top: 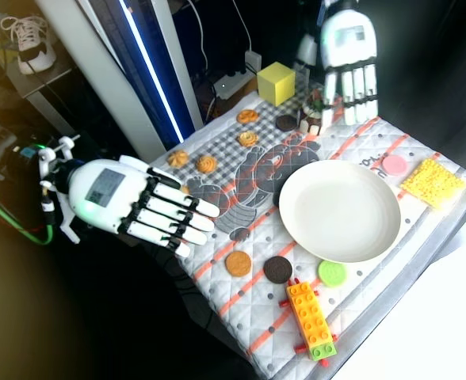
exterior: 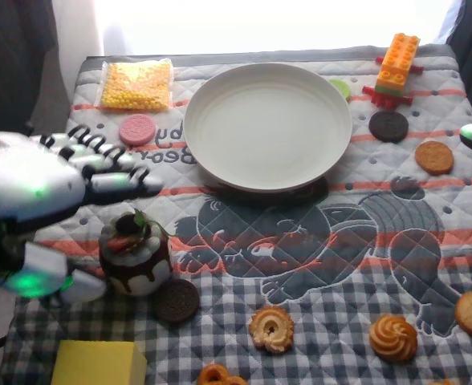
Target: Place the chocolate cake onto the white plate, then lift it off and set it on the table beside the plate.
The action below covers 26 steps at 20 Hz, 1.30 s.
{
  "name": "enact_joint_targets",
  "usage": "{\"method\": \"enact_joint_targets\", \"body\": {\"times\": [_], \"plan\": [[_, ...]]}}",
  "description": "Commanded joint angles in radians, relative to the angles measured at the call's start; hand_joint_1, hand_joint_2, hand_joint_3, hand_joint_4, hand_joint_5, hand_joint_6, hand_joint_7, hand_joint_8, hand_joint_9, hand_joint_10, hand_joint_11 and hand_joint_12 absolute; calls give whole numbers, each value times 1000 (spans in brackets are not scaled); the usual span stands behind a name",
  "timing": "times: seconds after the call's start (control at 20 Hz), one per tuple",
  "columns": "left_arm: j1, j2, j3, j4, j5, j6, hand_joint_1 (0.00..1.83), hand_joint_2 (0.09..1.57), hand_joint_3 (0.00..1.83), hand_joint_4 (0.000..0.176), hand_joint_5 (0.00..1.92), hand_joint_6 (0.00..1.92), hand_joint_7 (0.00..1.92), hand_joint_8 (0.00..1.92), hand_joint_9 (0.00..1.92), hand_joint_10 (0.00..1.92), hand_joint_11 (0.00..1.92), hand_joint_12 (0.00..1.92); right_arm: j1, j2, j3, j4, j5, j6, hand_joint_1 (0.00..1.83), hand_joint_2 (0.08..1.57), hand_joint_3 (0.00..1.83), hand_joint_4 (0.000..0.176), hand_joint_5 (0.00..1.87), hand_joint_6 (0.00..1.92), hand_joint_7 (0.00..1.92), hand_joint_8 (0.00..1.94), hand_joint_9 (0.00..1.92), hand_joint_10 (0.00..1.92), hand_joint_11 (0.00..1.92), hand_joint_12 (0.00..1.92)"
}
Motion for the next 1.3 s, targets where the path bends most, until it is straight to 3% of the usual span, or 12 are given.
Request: {"method": "enact_joint_targets", "body": {"times": [0.0, 0.1, 0.2, 0.3, 0.35, 0.4, 0.55, 0.7, 0.85, 1.0, 1.15, 1.25], "plan": [[-31, 8, 23, -41, -108, 3, 581, 1024, 0, 176, 0, 0, 0, 0, 0, 0, 0, 0, 8, 0, 4, 1, 126, 6, 349, 1328, 0, 0, 0, 0, 0, 0, 0, 129, 0, 770], [-40, 2, 40, -44, -136, 3, 596, 991, 0, 176, 0, 0, 0, 0, 0, 0, 32, 15, -5, -2, 4, 8, 142, 15, 392, 1338, 1, 0, 0, 0, 0, 0, 0, 29, 0, 640], [-36, -2, 39, 47, -162, 3, 616, 956, 13, 176, 0, 0, 0, 0, 0, 0, 0, 762, -11, -2, 4, 12, 153, 24, 369, 1333, 0, 0, 0, 0, 0, 0, 31, 29, 0, 813], [-33, -4, 38, 54, -156, 3, 605, 970, 4, 176, 0, 0, 0, 0, 0, 0, 0, 1117, -11, -3, 4, 13, 154, 24, 341, 1325, 0, 0, 0, 0, 0, 0, 26, 37, 0, 716], [-29, -4, 37, 53, -159, 3, 613, 965, 0, 176, 0, 0, 0, 0, 0, 0, 0, 1135, -11, -7, 4, 16, 157, 24, 351, 1325, 0, 0, 0, 0, 0, 0, 9, 34, 0, 686], [-24, -1, 39, 104, -167, -277, 622, 956, 0, 176, 0, 0, 0, 0, 0, 0, 0, 1137, -13, -11, 4, 20, 159, 24, 340, 1333, 1, 0, 0, 0, 0, 0, 13, 50, 0, 639], [-16, -1, 41, 134, -220, -277, 655, 943, 0, 176, 7, 2, 0, 0, 0, 0, 0, 1015, -18, -18, 4, 27, 163, 24, 345, 1331, 0, 0, 0, 0, 0, 0, 2, 35, 0, 582], [9, -7, 77, 321, -249, -277, 742, 913, 0, 176, 78, 22, 0, 0, 0, 0, 0, 1369, -19, -22, 4, 31, 169, 24, 395, 1333, 0, 0, 0, 0, 0, 0, 1, 67, 0, 397], [18, -4, 74, 347, -236, -277, 724, 898, 0, 176, 64, 13, 0, 0, 0, 0, 0, 1695, -21, -22, 4, 32, 170, 24, 404, 1319, 0, 0, 0, 0, 0, 0, 0, 130, 0, 580], [30, 34, 44, 347, -229, -277, 717, 892, 0, 176, 37, 0, 0, 0, 0, 0, 0, 1621, -23, -22, 4, 34, 170, 24, 368, 1319, 0, 0, 0, 0, 0, 0, 0, 228, 0, 919], [48, 39, 28, 348, -228, -277, 705, 909, 0, 176, 29, 1, 0, 0, 0, 0, 0, 1608, -28, -25, 4, 39, 171, 25, 376, 1320, 0, 0, 0, 0, 0, 0, 0, 249, 0, 984], [76, 52, 25, 550, -253, -277, 732, 921, 1, 176, 53, 10, 0, 0, 0, 0, 0, 1768, -31, -26, 2, 39, 173, 25, 366, 1325, 0, 0, 0, 0, 0, 0, 0, 166, 0, 860]]}}
